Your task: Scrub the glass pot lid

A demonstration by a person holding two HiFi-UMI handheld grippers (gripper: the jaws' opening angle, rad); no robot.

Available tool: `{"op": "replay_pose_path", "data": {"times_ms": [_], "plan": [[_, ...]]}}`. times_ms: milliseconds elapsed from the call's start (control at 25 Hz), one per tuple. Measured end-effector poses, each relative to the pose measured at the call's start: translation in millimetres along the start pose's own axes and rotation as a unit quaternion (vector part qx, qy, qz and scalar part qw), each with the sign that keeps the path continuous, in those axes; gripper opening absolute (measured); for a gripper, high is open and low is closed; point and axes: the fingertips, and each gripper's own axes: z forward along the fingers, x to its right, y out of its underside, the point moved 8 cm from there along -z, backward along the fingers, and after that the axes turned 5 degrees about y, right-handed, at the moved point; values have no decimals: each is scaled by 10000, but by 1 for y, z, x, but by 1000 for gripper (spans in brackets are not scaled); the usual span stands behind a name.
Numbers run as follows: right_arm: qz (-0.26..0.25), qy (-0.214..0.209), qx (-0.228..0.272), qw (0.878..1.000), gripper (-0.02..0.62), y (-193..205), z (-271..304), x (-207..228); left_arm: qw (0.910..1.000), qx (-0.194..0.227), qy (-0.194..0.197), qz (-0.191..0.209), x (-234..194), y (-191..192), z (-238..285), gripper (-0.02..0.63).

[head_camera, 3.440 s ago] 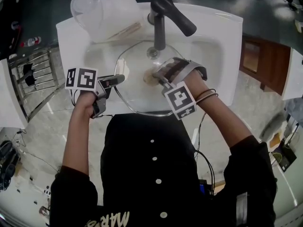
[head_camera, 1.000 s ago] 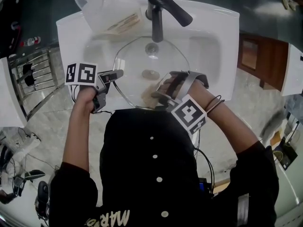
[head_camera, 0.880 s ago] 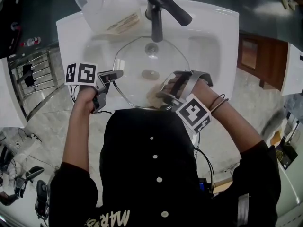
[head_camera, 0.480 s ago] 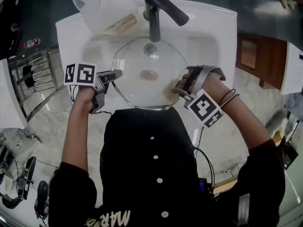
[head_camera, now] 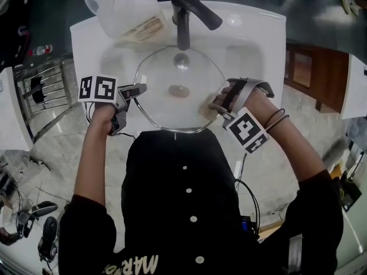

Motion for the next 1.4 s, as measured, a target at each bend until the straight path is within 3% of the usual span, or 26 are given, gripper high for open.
{"op": "replay_pose_path", "data": {"times_ms": [160,240,320,520,640,720,880,1040,1280,1400], "plan": [[183,692,-83,9974,127,3,-4,-3,9966,-232,-655,450,5,8,4,163],[398,1008,-123,9940,127,6,-6,-1,9914,-430,-1038,665,6,12,7,218],[671,1300,-152,9891,127,9,-10,3,9857,-471,-1371,861,7,14,6,229],[1529,1881,-202,9700,127,8,-24,8,9795,234,-1709,1040,21,11,-18,187],[2270,2426,-171,9430,127,10,-37,13,9695,675,-1852,1456,40,6,-35,125],[2846,2834,-114,9157,129,10,-49,16,9554,1211,-1909,1899,58,5,-48,35],[3959,3626,128,8436,129,3,-77,16,9239,2096,-1754,2678,97,22,-72,26],[4718,4457,449,7595,129,-12,-115,12,8830,2908,-1757,3238,129,46,-102,26],[5216,5722,1199,6214,129,-41,-168,-8,8197,3830,-1707,3903,165,86,-145,26],[5152,6236,1507,5683,129,-58,-188,-16,7968,4139,-1765,4033,175,107,-164,26]]}}
